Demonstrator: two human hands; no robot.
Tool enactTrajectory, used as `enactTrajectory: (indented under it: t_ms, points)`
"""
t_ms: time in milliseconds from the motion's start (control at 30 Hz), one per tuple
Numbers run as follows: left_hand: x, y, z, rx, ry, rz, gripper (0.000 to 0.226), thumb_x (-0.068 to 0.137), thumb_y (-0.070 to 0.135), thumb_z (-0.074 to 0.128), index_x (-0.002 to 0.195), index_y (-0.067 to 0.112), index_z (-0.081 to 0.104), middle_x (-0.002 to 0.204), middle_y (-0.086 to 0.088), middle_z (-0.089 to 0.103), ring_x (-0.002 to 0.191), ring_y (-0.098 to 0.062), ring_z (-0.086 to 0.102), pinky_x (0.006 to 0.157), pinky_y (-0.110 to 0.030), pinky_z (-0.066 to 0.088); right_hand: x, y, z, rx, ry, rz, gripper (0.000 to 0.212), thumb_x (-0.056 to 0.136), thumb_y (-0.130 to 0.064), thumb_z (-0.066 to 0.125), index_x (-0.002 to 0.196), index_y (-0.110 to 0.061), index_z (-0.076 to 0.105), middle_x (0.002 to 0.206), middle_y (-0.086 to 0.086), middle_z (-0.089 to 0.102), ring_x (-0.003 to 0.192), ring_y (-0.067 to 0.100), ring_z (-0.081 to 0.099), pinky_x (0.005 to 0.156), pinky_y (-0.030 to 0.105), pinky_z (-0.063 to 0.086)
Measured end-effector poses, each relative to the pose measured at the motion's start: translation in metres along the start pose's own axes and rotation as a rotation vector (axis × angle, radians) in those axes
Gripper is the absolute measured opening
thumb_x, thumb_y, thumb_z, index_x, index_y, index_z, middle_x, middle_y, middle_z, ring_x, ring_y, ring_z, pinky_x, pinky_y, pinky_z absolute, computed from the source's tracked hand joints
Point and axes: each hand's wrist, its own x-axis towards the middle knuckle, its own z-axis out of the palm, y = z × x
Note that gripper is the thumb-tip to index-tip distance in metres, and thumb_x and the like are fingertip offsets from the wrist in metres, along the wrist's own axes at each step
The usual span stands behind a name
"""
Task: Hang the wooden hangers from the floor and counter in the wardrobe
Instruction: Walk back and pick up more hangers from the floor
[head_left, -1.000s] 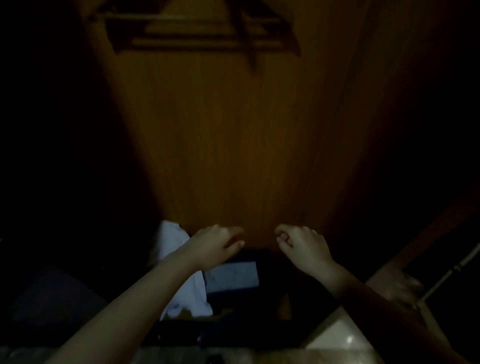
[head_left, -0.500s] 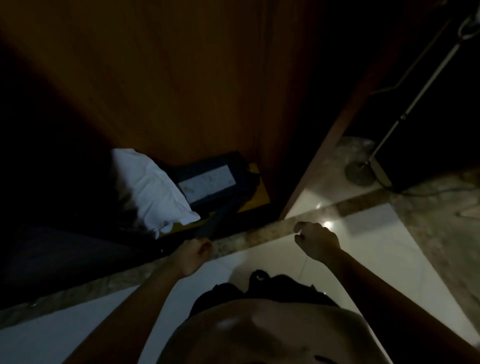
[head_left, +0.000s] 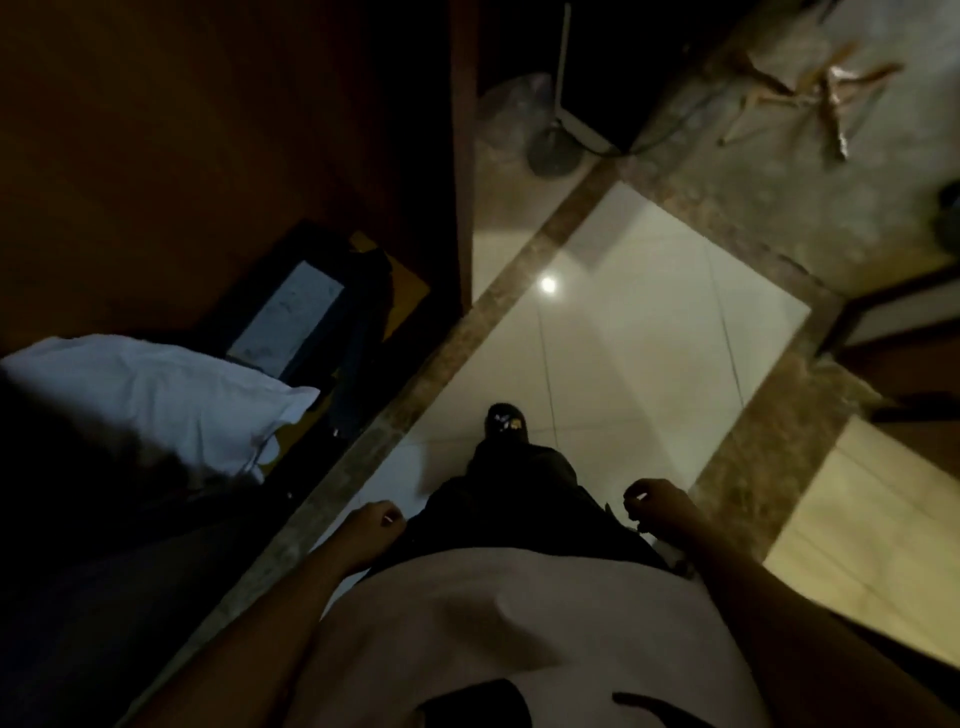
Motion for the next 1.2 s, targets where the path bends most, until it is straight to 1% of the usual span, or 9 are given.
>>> enactTrajectory:
  t_ms: [200, 333, 467, 567, 633, 700, 833, 1033, 1200]
  points:
    - [0.014, 0.021, 0.008, 0.203, -0.109, 0.061, 0.012, 0.095, 0.018, 0.047, 0.09, 0.01, 0.054, 0.088, -0.006, 0.056, 0.084, -0.019, 0.053, 0.067, -0.026, 0.04, -0.035, 0.079, 0.044, 0.157, -0.048, 0.133, 0.028, 0.094, -0.012, 0.049, 0.115, 0.001, 0.062, 0.124, 0.018, 0.06, 0.111, 0.03, 0.057, 0.09, 0.032, 0.043]
    - [0.03, 0.062, 0.013, 0.297, -0.154, 0.097, 0.016, 0.095, 0.018, 0.047, 0.099, 0.005, 0.056, 0.09, -0.006, 0.054, 0.088, -0.022, 0.053, 0.072, -0.026, 0.04, -0.049, 0.117, 0.047, 0.342, 0.003, 0.244, 0.029, 0.093, -0.006, 0.048, 0.106, 0.017, 0.061, 0.115, 0.033, 0.059, 0.108, 0.042, 0.056, 0.093, 0.043, 0.044]
    - [0.043, 0.114, 0.028, 0.319, -0.108, 0.124, 0.022, 0.095, 0.014, 0.047, 0.073, 0.016, 0.051, 0.078, -0.004, 0.053, 0.083, -0.021, 0.052, 0.075, -0.03, 0.042, -0.046, 0.145, 0.026, 0.457, 0.032, 0.3, 0.029, 0.092, -0.004, 0.049, 0.109, 0.018, 0.058, 0.119, 0.035, 0.056, 0.112, 0.043, 0.053, 0.097, 0.045, 0.04]
    - [0.049, 0.151, 0.053, 0.381, -0.092, 0.111, 0.015, 0.095, 0.015, 0.046, 0.085, 0.014, 0.057, 0.098, -0.015, 0.062, 0.088, -0.023, 0.056, 0.077, -0.028, 0.043, -0.034, 0.162, -0.016, 0.514, 0.068, 0.28, 0.028, 0.092, -0.002, 0.048, 0.11, 0.017, 0.059, 0.117, 0.034, 0.058, 0.11, 0.043, 0.054, 0.092, 0.042, 0.042]
    - [0.053, 0.178, 0.07, 0.486, -0.131, 0.117, 0.02, 0.096, 0.018, 0.045, 0.106, 0.008, 0.059, 0.115, -0.016, 0.061, 0.101, -0.025, 0.057, 0.078, -0.025, 0.041, -0.024, 0.168, -0.051, 0.528, 0.098, 0.251, 0.029, 0.093, -0.003, 0.046, 0.111, 0.018, 0.057, 0.105, 0.03, 0.061, 0.1, 0.041, 0.059, 0.075, 0.038, 0.047]
    - [0.058, 0.209, 0.079, 0.507, -0.106, 0.119, 0.03, 0.097, 0.02, 0.044, 0.118, 0.003, 0.056, 0.123, -0.015, 0.058, 0.112, -0.027, 0.055, 0.084, -0.026, 0.042, -0.011, 0.171, -0.087, 0.543, 0.111, 0.22, 0.03, 0.094, -0.004, 0.044, 0.113, 0.016, 0.055, 0.098, 0.025, 0.058, 0.079, 0.031, 0.057, 0.059, 0.029, 0.041]
    - [0.068, 0.267, 0.082, 0.486, -0.013, 0.182, 0.028, 0.096, 0.016, 0.044, 0.117, 0.002, 0.056, 0.122, -0.019, 0.059, 0.111, -0.028, 0.056, 0.083, -0.026, 0.041, 0.021, 0.166, -0.159, 0.602, 0.187, 0.107, 0.03, 0.095, -0.007, 0.046, 0.117, 0.011, 0.055, 0.091, 0.021, 0.057, 0.065, 0.019, 0.051, 0.057, 0.025, 0.042]
    - [0.082, 0.336, 0.085, 0.465, 0.032, 0.242, 0.028, 0.096, 0.016, 0.044, 0.117, 0.001, 0.054, 0.122, -0.019, 0.058, 0.112, -0.028, 0.055, 0.084, -0.027, 0.042, 0.065, 0.133, -0.267, 0.646, 0.261, -0.063, 0.027, 0.094, -0.014, 0.049, 0.113, 0.002, 0.058, 0.09, 0.015, 0.06, 0.076, 0.024, 0.058, 0.053, 0.023, 0.041]
    - [0.114, 0.393, 0.071, 0.445, 0.012, 0.229, 0.025, 0.096, 0.014, 0.045, 0.112, 0.001, 0.058, 0.119, -0.019, 0.06, 0.109, -0.027, 0.056, 0.08, -0.023, 0.038, 0.102, 0.11, -0.337, 0.711, 0.305, -0.092, 0.023, 0.092, -0.014, 0.048, 0.108, -0.003, 0.061, 0.089, 0.012, 0.062, 0.067, 0.016, 0.058, 0.054, 0.022, 0.041]
